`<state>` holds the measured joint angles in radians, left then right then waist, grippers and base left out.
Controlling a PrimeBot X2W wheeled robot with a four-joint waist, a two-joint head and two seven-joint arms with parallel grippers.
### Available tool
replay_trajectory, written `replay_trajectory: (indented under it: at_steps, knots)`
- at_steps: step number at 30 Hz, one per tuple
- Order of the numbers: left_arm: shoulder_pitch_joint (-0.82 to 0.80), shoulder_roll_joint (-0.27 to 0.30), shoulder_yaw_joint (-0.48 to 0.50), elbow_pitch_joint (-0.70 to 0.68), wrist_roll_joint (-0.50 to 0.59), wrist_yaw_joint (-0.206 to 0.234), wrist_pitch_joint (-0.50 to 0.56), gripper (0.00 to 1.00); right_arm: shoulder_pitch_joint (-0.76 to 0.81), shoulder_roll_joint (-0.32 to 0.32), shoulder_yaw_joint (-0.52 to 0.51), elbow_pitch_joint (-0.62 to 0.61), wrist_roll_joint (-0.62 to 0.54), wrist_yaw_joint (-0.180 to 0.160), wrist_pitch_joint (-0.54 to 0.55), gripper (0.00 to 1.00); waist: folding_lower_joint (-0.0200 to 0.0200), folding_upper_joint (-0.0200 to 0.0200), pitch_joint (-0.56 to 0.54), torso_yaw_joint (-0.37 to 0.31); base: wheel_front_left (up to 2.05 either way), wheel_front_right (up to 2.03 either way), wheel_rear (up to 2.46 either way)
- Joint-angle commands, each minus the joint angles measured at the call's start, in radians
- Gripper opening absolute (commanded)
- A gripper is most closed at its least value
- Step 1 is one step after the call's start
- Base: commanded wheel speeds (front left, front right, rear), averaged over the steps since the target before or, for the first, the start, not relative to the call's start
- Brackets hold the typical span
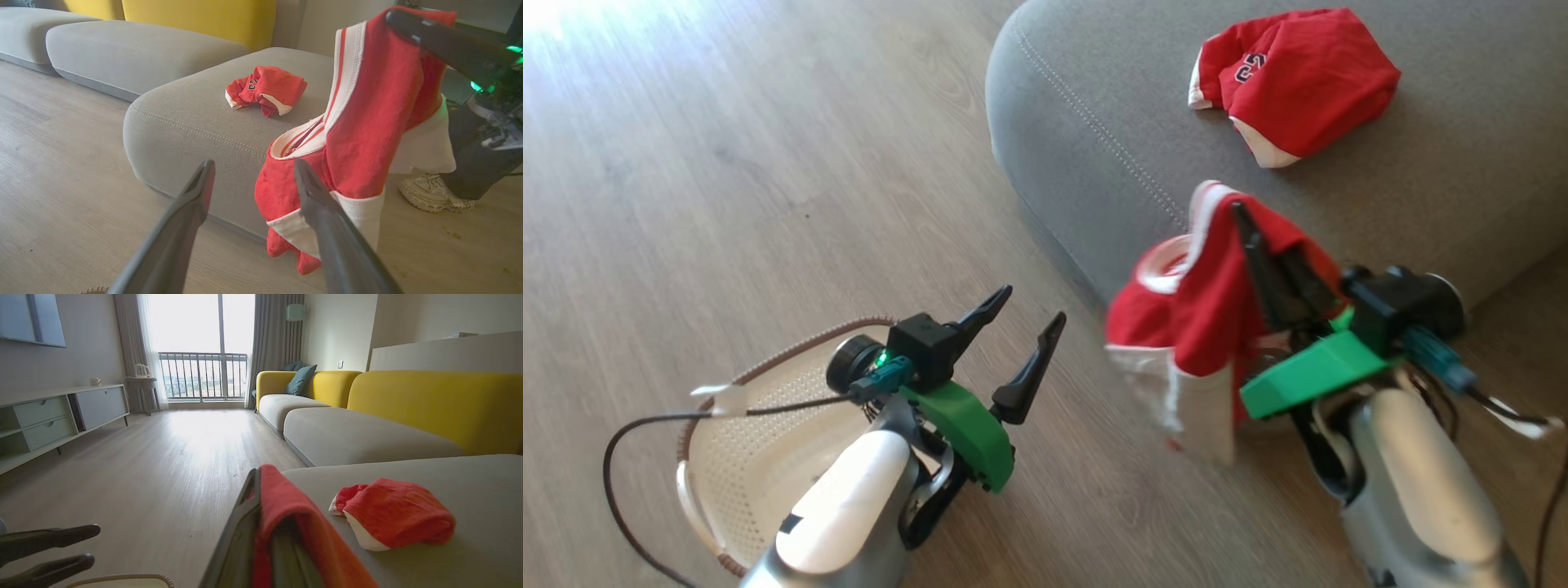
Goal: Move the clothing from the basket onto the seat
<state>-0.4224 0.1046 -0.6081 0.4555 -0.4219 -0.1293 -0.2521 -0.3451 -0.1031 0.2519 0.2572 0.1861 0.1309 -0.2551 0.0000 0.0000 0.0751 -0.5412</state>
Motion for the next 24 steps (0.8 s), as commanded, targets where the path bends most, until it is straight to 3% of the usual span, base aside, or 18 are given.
replay_trajectory:
  at_steps: [1, 11, 24]
  knots:
    - [-0.059, 0.019, 0.017, -0.035, -0.014, -0.001, -0.010, 1.00, 0.006, 0.011, -0.015, -0.062, -0.012, 0.000, -0.007, 0.00, 0.0000, 0.0000, 0.010, -0.007, 0.00, 0.00, 0.00]
    - [-0.075, 0.054, -0.050, -0.054, -0.042, -0.001, -0.010, 1.00, 0.093, -0.002, -0.155, -0.189, -0.066, 0.000, -0.007, 0.00, 0.0000, 0.0000, 0.066, -0.022, 0.00, 0.00, 0.00]
    - [-0.058, 0.151, -0.042, -0.099, -0.018, -0.001, -0.010, 1.00, -0.255, -0.161, -0.136, -0.126, -0.159, 0.000, -0.007, 0.00, 0.0000, 0.0000, 0.213, -0.027, 0.00, 0.00, 0.00]
